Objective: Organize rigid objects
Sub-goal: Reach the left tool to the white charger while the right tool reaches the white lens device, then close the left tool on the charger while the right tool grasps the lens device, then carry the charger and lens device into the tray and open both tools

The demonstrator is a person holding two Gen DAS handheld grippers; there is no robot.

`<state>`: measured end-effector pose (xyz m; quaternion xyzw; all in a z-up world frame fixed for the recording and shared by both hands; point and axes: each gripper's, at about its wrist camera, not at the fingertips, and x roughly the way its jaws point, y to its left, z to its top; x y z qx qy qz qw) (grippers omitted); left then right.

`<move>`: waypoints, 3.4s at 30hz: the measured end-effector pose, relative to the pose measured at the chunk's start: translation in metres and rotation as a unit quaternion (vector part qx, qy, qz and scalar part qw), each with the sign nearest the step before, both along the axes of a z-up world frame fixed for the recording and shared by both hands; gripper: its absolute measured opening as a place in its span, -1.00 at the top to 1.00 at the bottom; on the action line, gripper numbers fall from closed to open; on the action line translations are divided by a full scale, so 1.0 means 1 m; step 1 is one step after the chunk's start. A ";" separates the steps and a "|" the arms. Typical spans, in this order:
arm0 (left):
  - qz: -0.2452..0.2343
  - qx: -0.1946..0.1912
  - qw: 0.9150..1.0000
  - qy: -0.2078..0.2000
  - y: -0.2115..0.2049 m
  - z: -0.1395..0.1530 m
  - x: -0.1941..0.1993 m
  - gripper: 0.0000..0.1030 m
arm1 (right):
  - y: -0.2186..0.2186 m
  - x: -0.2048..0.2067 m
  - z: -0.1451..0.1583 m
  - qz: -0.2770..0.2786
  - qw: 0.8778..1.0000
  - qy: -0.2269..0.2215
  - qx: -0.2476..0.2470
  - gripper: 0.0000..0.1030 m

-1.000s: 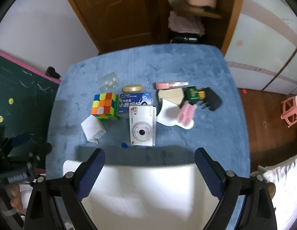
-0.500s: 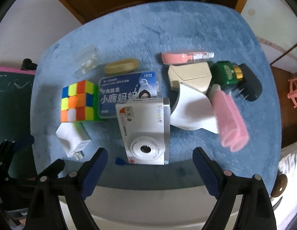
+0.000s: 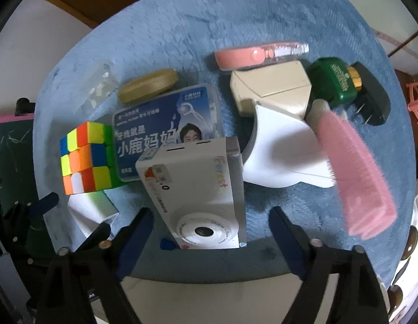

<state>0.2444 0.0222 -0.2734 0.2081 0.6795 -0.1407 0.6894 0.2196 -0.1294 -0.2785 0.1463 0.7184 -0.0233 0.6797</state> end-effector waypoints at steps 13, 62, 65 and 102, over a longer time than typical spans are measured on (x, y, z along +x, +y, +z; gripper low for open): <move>-0.058 -0.020 0.998 -0.011 -0.030 -0.006 -0.015 -0.32 | 0.023 0.000 -0.018 0.008 1.000 0.010 -0.017 -0.17; 0.137 -0.080 0.983 -0.094 -0.041 0.087 -0.201 -0.23 | -0.045 -0.222 0.111 0.151 0.979 -0.140 -0.014 -0.14; 0.145 -0.066 0.983 -0.086 -0.039 0.063 -0.206 -0.23 | -0.043 -0.229 0.079 0.164 0.980 -0.110 -0.020 -0.14; 0.146 -0.076 0.981 -0.100 -0.042 0.092 -0.226 -0.50 | -0.017 -0.261 0.092 0.251 0.940 -0.196 -0.121 -0.39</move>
